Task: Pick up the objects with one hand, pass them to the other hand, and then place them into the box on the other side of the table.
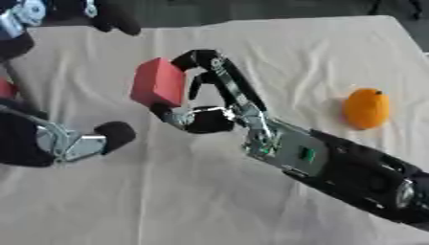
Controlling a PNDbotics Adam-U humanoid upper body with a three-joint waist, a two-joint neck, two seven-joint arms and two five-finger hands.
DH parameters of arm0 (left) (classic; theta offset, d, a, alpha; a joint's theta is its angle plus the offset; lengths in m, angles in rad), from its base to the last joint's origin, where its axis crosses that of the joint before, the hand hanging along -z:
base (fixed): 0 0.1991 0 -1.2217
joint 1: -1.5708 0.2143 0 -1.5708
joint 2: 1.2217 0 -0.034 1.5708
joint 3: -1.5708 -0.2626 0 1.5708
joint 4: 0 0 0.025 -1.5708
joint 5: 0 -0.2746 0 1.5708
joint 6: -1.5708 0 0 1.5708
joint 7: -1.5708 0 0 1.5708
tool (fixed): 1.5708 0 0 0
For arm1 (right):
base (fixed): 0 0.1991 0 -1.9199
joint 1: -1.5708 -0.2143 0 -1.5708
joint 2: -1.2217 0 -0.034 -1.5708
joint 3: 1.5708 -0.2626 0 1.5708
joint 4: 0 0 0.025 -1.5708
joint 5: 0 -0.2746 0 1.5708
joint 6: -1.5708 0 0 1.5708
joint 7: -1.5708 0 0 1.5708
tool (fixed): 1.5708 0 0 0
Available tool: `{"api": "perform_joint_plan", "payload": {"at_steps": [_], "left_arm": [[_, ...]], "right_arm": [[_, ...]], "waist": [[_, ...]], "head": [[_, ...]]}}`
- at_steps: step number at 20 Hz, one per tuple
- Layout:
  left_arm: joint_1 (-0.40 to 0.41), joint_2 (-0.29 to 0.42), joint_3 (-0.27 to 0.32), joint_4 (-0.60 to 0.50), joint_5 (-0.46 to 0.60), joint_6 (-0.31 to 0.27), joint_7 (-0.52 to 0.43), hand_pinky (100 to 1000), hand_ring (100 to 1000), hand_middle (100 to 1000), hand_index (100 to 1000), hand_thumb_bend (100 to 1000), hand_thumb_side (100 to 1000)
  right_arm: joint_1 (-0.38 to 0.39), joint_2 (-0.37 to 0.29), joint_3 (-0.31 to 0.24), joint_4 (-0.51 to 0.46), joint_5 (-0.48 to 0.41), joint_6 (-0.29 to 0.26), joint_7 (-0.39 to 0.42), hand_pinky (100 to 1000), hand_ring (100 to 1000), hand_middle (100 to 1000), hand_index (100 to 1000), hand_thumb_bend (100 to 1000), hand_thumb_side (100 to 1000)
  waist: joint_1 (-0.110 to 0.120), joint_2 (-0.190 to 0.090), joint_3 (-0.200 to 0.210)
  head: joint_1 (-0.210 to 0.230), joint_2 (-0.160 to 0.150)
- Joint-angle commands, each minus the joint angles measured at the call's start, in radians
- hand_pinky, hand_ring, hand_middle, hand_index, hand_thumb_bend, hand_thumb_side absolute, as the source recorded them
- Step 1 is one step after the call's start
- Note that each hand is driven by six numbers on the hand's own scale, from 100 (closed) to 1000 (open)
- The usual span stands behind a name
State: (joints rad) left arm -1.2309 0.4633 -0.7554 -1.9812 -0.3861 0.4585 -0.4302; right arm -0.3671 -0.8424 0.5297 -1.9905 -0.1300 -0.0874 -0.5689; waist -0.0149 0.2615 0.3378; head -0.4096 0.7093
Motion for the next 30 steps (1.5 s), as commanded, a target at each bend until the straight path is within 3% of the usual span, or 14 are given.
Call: {"api": "perform_joint_plan", "payload": {"at_steps": [1, 15, 30], "left_arm": [[-0.008, -0.005, 0.0, 0.014, -0.027, 0.013, 0.003, 891, 770, 757, 858, 468, 356], [0.033, -0.052, -0.045, 0.185, -0.139, -0.046, 0.068, 855, 765, 755, 857, 472, 292], [0.059, -0.081, -0.081, 0.289, -0.174, -0.112, 0.129, 834, 730, 717, 803, 514, 258]], "right_arm": [[-0.016, -0.008, -0.001, -0.01, 0.041, -0.018, -0.002, 382, 701, 505, 475, 460, 100], [-0.019, 0.002, 0.02, -0.01, 0.135, -0.056, -0.015, 388, 699, 506, 475, 456, 100], [-0.026, 0.007, 0.021, -0.01, 0.176, -0.051, 0.001, 381, 698, 507, 477, 453, 100]], "waist": [[0.013, -0.026, -0.001], [0.02, -0.018, -0.012], [0.025, -0.011, -0.019]], "head": [[0.007, -0.013], [0.014, -0.017], [0.018, -0.018]]}}
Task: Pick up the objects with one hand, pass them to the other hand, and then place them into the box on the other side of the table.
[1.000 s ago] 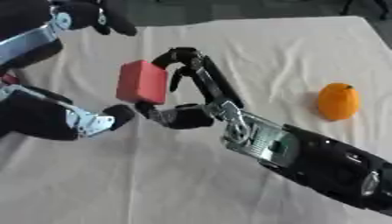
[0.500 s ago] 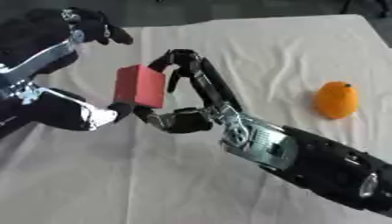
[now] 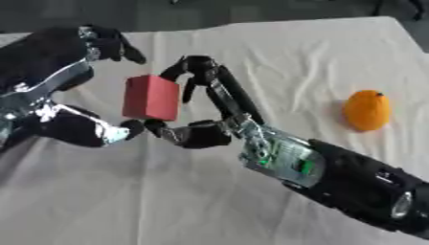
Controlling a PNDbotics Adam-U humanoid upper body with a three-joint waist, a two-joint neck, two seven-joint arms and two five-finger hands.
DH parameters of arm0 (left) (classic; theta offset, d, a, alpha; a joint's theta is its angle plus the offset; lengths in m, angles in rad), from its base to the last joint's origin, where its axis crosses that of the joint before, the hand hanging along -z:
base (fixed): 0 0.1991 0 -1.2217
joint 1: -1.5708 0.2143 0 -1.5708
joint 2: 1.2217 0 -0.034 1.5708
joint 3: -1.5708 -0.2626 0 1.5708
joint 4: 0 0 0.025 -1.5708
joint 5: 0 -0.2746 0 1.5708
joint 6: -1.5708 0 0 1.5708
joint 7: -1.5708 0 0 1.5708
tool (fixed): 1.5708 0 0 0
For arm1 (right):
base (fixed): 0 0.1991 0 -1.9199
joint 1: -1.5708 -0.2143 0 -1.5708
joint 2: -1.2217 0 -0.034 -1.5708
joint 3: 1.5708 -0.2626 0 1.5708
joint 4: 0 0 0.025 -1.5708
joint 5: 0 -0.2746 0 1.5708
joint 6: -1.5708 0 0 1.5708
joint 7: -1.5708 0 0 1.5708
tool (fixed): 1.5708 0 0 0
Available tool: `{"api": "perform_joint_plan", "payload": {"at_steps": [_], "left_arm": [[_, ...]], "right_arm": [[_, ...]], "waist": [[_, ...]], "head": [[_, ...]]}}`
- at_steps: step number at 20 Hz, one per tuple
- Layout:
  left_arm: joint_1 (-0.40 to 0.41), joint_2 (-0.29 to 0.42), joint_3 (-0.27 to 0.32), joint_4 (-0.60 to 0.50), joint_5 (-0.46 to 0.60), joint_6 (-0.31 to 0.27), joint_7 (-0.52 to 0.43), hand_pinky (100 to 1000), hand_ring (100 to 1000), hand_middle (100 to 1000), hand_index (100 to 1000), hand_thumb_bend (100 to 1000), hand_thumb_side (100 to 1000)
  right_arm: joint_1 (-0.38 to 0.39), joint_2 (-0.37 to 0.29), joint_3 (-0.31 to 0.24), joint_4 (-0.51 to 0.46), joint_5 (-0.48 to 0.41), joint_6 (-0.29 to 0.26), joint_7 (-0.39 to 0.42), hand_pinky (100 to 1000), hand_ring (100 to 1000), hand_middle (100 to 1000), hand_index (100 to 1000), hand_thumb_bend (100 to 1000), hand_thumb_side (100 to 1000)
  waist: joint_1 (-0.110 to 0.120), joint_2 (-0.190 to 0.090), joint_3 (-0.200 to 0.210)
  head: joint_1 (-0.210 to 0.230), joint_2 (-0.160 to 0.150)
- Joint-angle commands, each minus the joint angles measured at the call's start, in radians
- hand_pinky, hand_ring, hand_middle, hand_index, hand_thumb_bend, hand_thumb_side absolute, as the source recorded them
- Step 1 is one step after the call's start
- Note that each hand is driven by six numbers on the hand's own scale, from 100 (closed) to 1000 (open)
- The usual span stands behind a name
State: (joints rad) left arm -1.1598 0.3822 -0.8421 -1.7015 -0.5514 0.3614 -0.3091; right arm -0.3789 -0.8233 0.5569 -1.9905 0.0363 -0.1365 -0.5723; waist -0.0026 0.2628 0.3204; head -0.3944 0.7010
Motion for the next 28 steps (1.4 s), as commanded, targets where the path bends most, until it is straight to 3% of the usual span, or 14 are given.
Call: {"api": "perform_joint_plan", "payload": {"at_steps": [1, 4, 16, 28], "left_arm": [[-0.013, -0.002, 0.005, 0.014, -0.009, -0.021, 0.011, 834, 730, 717, 804, 515, 260], [-0.011, -0.007, 0.003, 0.025, -0.008, -0.035, 0.017, 837, 727, 716, 804, 510, 278], [-0.013, -0.036, 0.001, 0.068, -0.03, -0.08, 0.095, 818, 707, 695, 799, 491, 202], [-0.007, -0.073, -0.019, 0.134, -0.048, -0.128, 0.138, 806, 680, 668, 771, 500, 206]], "right_arm": [[-0.014, -0.012, -0.006, -0.01, 0.01, -0.003, 0.004, 381, 698, 507, 477, 453, 100], [-0.014, -0.01, -0.006, -0.01, 0.014, -0.001, 0.007, 376, 697, 506, 476, 452, 100], [-0.021, 0.001, 0.003, -0.01, 0.036, -0.012, 0.023, 374, 697, 507, 477, 454, 100], [-0.031, 0.006, 0.002, -0.01, 0.044, -0.029, 0.039, 372, 696, 508, 479, 453, 100]], "waist": [[0.013, -0.012, -0.002], [0.013, -0.01, -0.003], [0.01, -0.006, -0.009], [0.013, -0.004, -0.008]], "head": [[0.003, -0.009], [0.003, -0.009], [0.011, -0.02], [0.014, -0.019]]}}
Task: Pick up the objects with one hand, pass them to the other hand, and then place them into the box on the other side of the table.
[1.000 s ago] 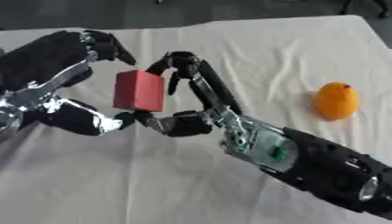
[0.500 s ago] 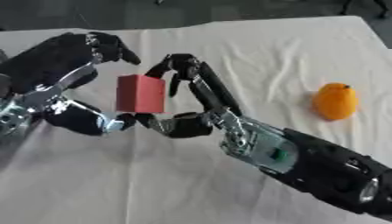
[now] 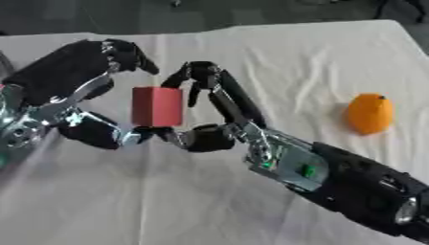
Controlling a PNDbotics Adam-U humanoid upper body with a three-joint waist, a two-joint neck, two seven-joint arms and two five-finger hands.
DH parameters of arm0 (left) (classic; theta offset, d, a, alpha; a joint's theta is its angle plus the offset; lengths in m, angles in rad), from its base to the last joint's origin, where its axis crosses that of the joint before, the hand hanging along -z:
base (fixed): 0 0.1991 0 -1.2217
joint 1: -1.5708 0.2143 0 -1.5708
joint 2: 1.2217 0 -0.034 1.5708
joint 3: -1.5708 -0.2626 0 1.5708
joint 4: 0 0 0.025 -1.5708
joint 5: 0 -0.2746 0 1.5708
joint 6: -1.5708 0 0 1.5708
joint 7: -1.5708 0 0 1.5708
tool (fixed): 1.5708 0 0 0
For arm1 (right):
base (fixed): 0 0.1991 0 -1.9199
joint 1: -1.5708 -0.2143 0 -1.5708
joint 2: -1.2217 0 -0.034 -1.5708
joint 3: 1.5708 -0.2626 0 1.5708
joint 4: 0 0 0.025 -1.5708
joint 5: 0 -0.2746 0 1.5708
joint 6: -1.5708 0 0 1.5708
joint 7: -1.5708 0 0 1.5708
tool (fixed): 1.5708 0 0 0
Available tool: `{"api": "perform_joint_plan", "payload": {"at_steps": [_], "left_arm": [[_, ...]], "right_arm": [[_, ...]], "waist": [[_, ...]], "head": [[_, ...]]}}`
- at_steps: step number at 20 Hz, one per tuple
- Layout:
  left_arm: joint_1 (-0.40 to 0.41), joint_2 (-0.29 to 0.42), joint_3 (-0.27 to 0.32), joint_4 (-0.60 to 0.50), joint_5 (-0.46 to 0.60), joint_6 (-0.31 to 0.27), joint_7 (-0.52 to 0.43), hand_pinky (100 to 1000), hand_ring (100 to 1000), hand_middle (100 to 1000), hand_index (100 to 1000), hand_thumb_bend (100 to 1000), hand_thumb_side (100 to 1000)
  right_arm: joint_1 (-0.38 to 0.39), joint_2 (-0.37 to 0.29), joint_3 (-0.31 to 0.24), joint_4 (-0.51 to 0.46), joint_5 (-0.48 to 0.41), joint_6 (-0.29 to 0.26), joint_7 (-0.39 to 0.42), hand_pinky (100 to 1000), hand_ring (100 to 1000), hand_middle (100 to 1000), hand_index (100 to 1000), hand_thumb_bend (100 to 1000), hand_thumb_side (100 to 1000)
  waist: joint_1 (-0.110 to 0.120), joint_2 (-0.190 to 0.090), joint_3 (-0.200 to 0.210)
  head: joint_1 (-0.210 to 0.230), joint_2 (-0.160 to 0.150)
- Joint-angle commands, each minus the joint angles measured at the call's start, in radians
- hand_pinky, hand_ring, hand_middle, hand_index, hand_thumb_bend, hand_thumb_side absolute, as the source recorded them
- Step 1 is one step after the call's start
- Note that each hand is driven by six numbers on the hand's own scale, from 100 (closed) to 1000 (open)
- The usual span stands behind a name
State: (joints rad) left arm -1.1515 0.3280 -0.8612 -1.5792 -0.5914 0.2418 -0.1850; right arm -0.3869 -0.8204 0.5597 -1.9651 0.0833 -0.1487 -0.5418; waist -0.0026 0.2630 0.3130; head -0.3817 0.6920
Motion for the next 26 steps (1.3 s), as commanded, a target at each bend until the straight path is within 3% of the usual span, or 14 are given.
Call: {"api": "perform_joint_plan", "payload": {"at_steps": [1, 15, 19, 26], "left_arm": [[-0.014, -0.02, -0.001, 0.017, -0.007, -0.011, 0.018, 807, 676, 664, 767, 495, 205], [-0.016, -0.034, -0.023, 0.039, 0.008, -0.107, 0.03, 807, 664, 651, 747, 499, 217], [-0.015, -0.033, -0.019, 0.026, 0.024, -0.102, 0.043, 807, 650, 633, 731, 439, 196], [-0.025, -0.01, -0.018, -0.03, 0.01, -0.052, 0.031, 794, 674, 664, 764, 498, 179]], "right_arm": [[-0.024, 0.003, -0.002, -0.035, -0.005, -0.017, 0.011, 371, 696, 508, 479, 453, 100], [-0.034, 0.002, -0.011, -0.035, -0.04, 0.002, -0.005, 372, 697, 510, 481, 463, 100], [-0.033, 0.003, -0.008, -0.035, -0.031, 0.004, 0.001, 367, 697, 511, 481, 463, 100], [-0.02, -0.001, -0.005, -0.035, -0.014, 0.024, -0.011, 358, 694, 509, 479, 462, 100]], "waist": [[0.013, -0.004, -0.001], [0.02, -0.003, -0.006], [0.022, 0.0, -0.007], [0.024, 0.0, -0.006]], "head": [[0.001, -0.009], [-0.008, -0.007], [-0.005, -0.004], [-0.008, -0.001]]}}
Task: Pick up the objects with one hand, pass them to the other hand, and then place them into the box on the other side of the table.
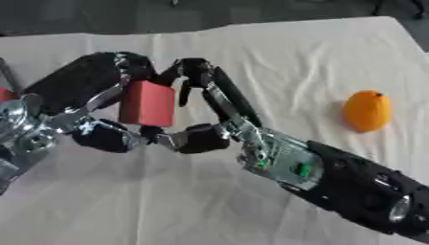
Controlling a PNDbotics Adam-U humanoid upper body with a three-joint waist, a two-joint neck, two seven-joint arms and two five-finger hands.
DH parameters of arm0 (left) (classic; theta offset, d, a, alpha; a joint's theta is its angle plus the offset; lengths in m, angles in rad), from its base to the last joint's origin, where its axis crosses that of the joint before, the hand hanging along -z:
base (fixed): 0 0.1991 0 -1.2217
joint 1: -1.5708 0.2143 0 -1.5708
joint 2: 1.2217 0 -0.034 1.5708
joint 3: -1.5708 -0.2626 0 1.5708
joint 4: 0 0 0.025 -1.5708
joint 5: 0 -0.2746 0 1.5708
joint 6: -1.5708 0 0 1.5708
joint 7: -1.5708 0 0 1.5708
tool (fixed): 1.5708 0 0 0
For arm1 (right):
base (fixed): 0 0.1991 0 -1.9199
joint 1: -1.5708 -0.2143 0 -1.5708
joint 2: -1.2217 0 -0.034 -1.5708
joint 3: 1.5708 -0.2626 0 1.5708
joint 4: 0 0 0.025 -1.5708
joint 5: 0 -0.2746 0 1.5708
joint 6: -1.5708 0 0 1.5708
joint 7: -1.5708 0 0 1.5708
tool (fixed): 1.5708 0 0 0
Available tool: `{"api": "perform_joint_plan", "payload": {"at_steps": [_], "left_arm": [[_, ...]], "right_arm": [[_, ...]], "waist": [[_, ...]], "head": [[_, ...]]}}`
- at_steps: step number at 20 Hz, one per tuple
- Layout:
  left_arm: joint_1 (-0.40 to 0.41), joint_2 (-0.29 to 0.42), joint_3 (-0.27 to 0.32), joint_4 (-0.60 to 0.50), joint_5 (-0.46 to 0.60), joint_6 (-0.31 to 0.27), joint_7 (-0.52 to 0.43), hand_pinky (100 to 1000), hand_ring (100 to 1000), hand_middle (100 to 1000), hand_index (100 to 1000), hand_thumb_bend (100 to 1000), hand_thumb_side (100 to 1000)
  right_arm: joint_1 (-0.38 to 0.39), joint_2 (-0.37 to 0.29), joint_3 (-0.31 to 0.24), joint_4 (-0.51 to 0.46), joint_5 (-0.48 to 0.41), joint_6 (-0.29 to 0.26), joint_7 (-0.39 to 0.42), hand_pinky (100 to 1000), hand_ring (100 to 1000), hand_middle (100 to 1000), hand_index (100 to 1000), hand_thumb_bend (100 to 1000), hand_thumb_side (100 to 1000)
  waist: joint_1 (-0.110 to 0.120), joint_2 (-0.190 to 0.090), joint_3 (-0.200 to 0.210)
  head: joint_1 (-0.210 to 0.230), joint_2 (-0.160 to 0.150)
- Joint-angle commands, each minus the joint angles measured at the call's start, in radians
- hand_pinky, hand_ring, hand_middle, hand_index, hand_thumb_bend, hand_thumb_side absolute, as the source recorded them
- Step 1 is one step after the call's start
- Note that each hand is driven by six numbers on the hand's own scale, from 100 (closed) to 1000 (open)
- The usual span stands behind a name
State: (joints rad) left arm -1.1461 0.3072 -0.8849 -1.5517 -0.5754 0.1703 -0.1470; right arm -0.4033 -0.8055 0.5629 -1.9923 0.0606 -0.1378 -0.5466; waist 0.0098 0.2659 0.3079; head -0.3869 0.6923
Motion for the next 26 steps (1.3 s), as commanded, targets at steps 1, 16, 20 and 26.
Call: {"api": "perform_joint_plan", "payload": {"at_steps": [1, 16, 20, 26], "left_arm": [[-0.03, 0.016, 0.006, -0.065, -0.014, 0.035, -0.014, 788, 677, 666, 768, 508, 164], [-0.031, 0.075, 0.016, -0.178, -0.01, 0.148, -0.1, 788, 665, 645, 748, 493, 135], [-0.029, 0.073, 0.015, -0.184, -0.003, 0.156, -0.1, 785, 643, 619, 722, 450, 133], [-0.025, 0.067, 0.014, -0.177, 0.001, 0.163, -0.087, 780, 604, 564, 668, 398, 136]], "right_arm": [[-0.001, -0.016, -0.006, -0.008, 0.013, 0.015, -0.006, 354, 694, 508, 480, 484, 100], [0.021, -0.014, 0.008, -0.008, 0.052, 0.06, -0.007, 339, 692, 505, 480, 461, 100], [0.021, -0.01, 0.012, -0.008, 0.052, 0.065, -0.007, 337, 692, 506, 481, 451, 100], [0.021, -0.005, 0.015, -0.008, 0.052, 0.067, -0.007, 339, 692, 506, 482, 449, 100]], "waist": [[0.012, -0.004, -0.001], [0.011, -0.012, 0.003], [0.011, -0.011, 0.002], [0.01, -0.01, 0.001]], "head": [[-0.002, -0.001], [-0.013, 0.006], [-0.014, 0.008], [-0.012, 0.007]]}}
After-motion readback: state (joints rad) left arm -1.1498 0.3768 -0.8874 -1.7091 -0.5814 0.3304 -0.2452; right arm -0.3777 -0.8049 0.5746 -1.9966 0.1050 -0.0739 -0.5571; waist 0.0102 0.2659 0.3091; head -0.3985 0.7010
